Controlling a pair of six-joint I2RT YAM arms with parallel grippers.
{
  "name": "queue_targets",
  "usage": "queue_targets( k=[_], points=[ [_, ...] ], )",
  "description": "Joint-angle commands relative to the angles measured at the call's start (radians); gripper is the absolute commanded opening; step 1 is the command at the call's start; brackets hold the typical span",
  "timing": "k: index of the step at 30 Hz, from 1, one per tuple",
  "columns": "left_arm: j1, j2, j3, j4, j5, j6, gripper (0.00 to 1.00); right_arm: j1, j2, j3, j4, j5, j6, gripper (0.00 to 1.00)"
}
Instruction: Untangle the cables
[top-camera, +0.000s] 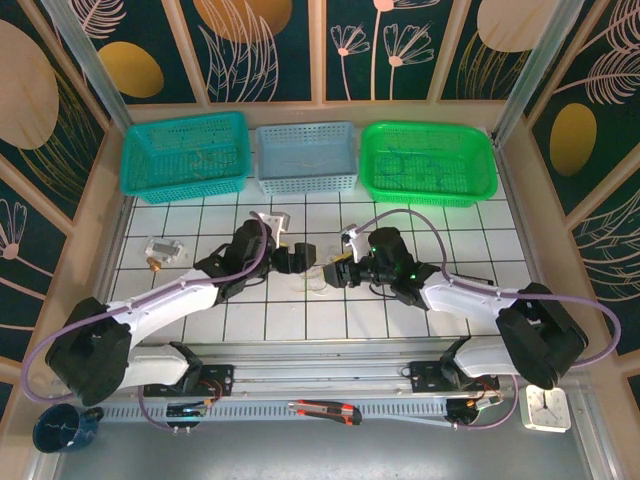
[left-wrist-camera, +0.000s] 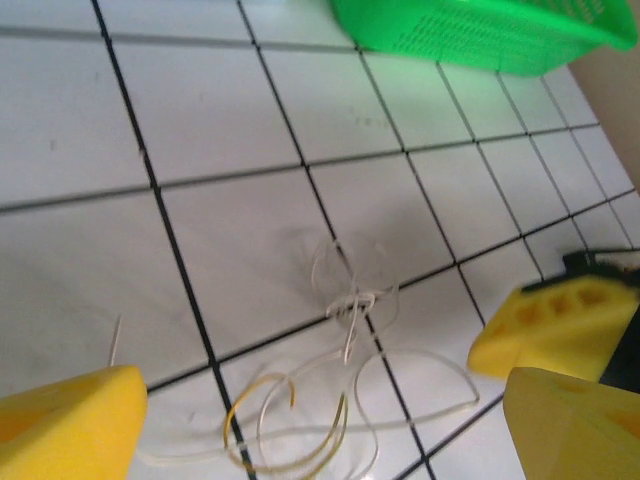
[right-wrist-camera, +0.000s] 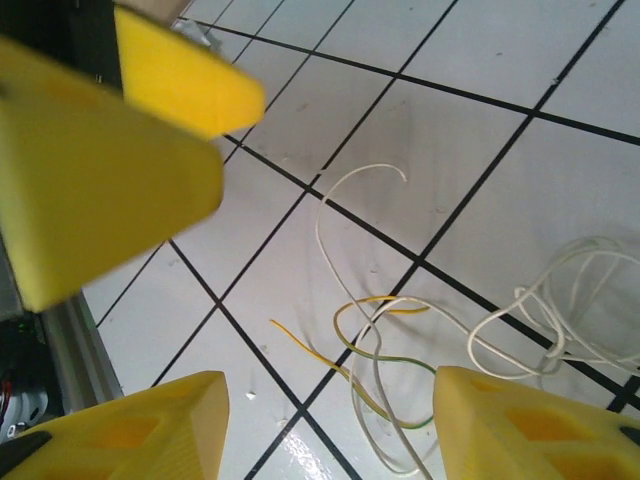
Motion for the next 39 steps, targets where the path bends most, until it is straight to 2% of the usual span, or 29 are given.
queue_targets(
  k=[1, 10, 14, 22, 23, 26, 30, 39],
  points=[
    [0.002, -0.029, -0.019, -0.02, 0.03, -0.04, 0.92, 0.005, -0.028, -0.023, -0.056, 0.057, -0.043, 0.58],
    [0.003, 0.012, 0.016, 0.019, 0.038, -0.037, 0.94, 0.009, -0.033, -0.072, -0.074, 0.066, -0.064, 0.61],
    [0.003, 0.015, 0.024, 0.031, 0.044, -0.034, 0.94, 0.011, -0.03, -0.094, -0.064, 0.108, -0.068, 0.62],
    [0.003, 0.014, 0.015, 0.067, 0.043, -0.039, 0.94, 0.011, 0.165, -0.003, 0.031, 0.183, -0.112, 0.61],
    [0.002, 0.015, 0.01, 0.078, 0.04, -0.043, 0.94, 0.011, 0.191, 0.018, 0.048, 0.184, -0.113, 0.56],
    [0.002, 0.018, 0.0, 0.096, 0.027, -0.045, 0.94, 0.009, 0.226, 0.084, 0.053, 0.145, -0.109, 0.01],
    [0.002, -0.008, -0.034, 0.122, -0.03, -0.04, 0.96, 0.004, 0.165, 0.193, -0.031, 0.05, -0.081, 0.0],
    [0.003, -0.162, -0.175, 0.305, -0.122, -0.009, 0.99, -0.048, 0.019, 0.485, -0.23, -0.004, 0.013, 0.0]
  ],
)
